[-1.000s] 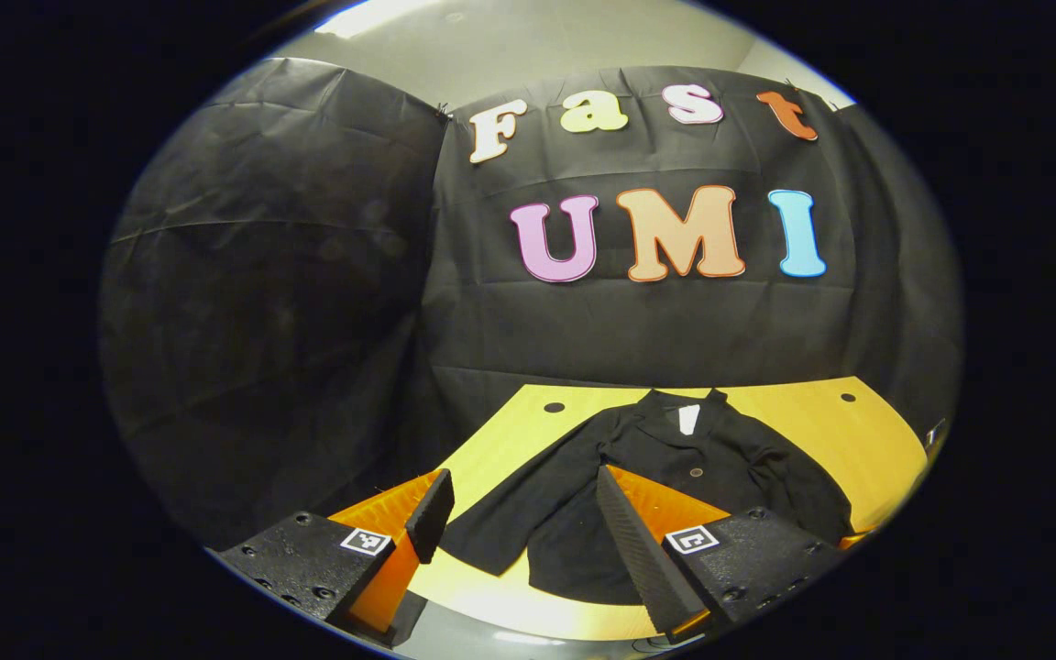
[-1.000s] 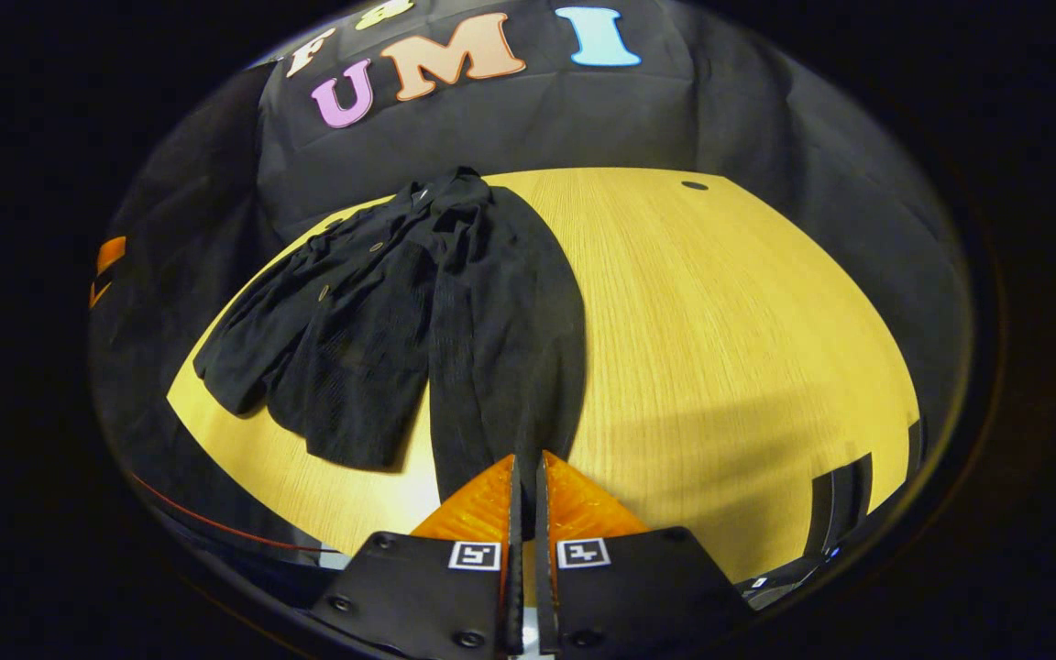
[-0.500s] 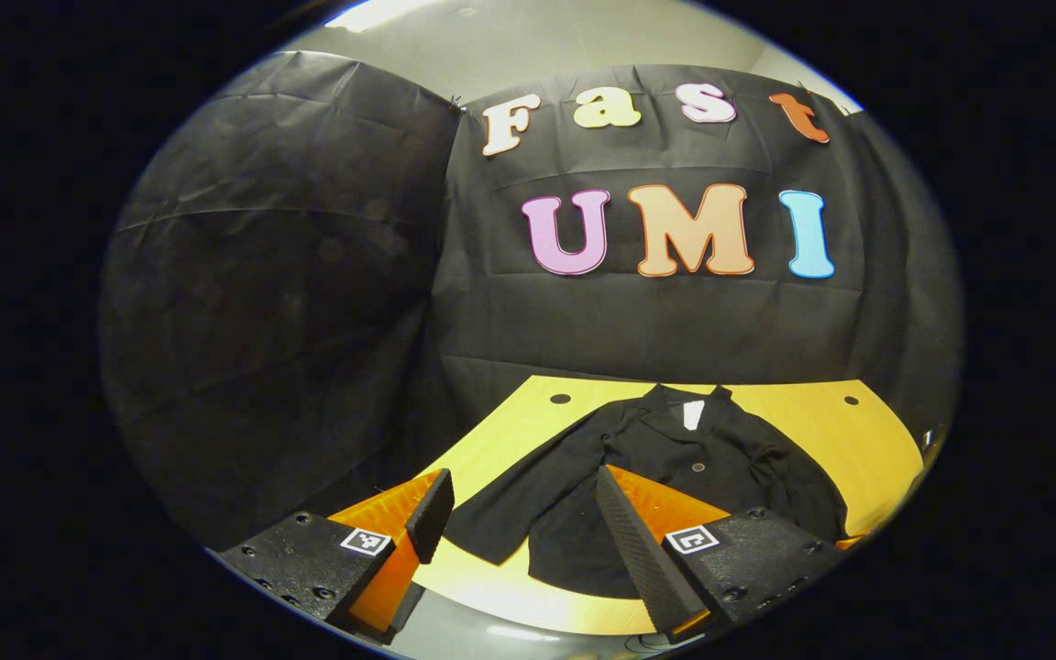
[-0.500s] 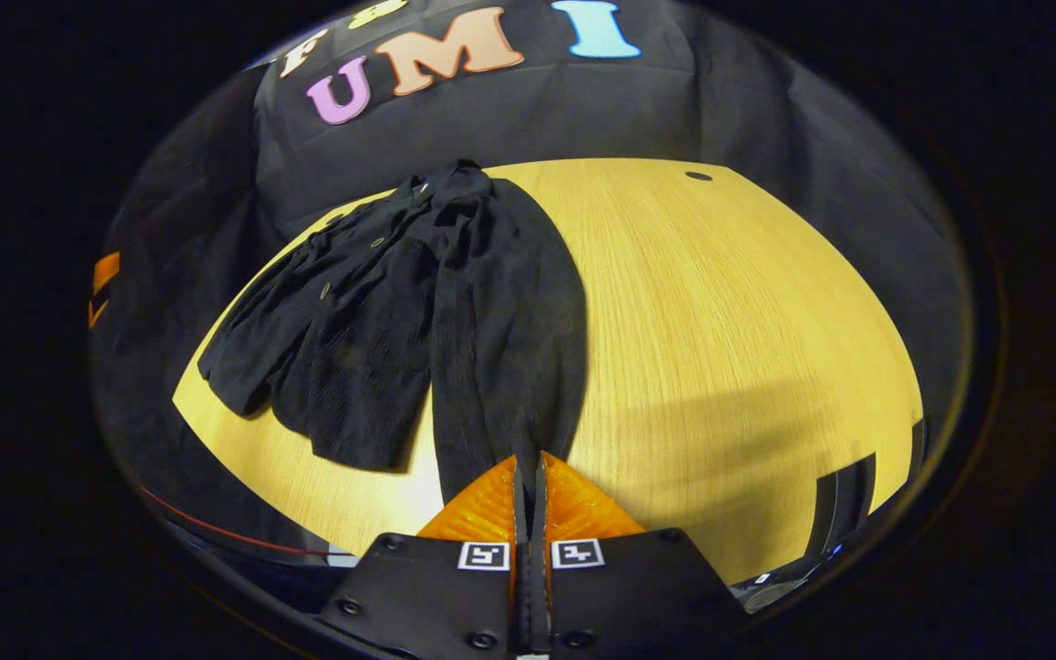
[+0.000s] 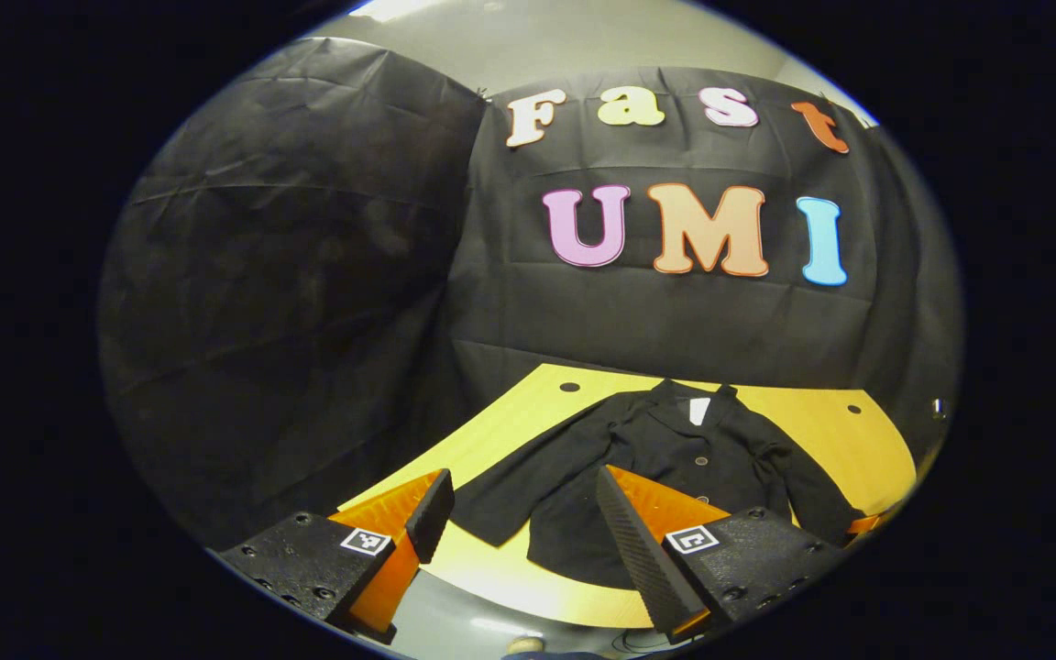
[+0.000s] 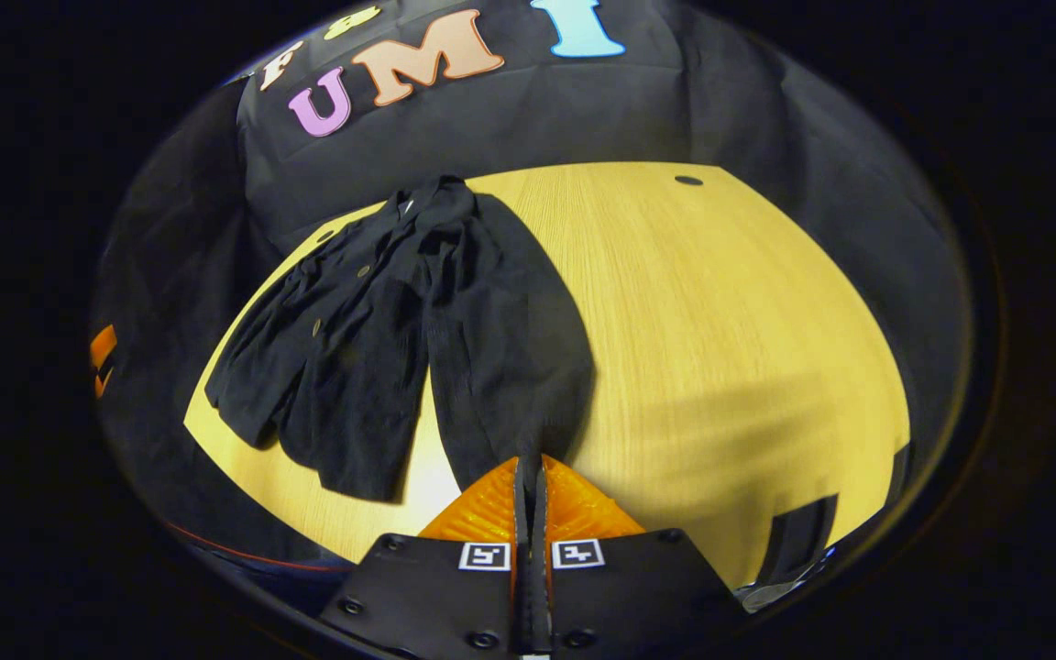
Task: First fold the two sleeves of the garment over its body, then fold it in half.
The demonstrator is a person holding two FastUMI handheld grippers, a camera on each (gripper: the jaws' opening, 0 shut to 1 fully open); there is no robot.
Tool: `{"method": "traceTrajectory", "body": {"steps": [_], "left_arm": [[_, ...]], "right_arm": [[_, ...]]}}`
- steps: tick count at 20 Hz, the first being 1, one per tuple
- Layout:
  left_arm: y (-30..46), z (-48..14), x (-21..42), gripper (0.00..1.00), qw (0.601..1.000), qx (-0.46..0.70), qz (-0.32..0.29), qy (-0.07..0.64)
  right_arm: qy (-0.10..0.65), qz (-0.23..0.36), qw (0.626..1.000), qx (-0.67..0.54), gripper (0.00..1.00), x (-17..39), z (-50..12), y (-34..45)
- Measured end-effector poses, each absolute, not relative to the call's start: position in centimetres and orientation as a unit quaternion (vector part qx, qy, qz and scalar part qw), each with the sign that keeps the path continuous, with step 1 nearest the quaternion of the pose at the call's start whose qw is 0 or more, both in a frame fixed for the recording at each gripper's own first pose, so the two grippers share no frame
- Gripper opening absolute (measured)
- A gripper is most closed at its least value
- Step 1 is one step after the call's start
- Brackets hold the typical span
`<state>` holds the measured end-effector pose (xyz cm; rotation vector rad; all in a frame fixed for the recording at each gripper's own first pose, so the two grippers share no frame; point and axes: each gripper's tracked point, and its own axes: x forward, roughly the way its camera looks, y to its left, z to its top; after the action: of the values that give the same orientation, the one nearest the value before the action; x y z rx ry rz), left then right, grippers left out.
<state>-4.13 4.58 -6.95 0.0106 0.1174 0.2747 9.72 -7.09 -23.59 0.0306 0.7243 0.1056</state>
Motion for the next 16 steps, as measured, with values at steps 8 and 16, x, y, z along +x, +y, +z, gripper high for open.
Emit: {"method": "traceTrajectory", "body": {"steps": [8, 16], "left_arm": [[9.1, -8.4, -1.6, 0.93, 0.988, 0.006, 0.134, 0.081], [13.4, -7.4, 2.2, 0.93, 0.99, 0.015, 0.113, 0.078]], "right_arm": [[0.258, 0.027, 0.964, 0.055, 0.02, 17.8, -10.9, -4.3], [0.188, 0.05, 0.98, 0.037, 0.02, 25.6, -1.5, 3.6]]}}
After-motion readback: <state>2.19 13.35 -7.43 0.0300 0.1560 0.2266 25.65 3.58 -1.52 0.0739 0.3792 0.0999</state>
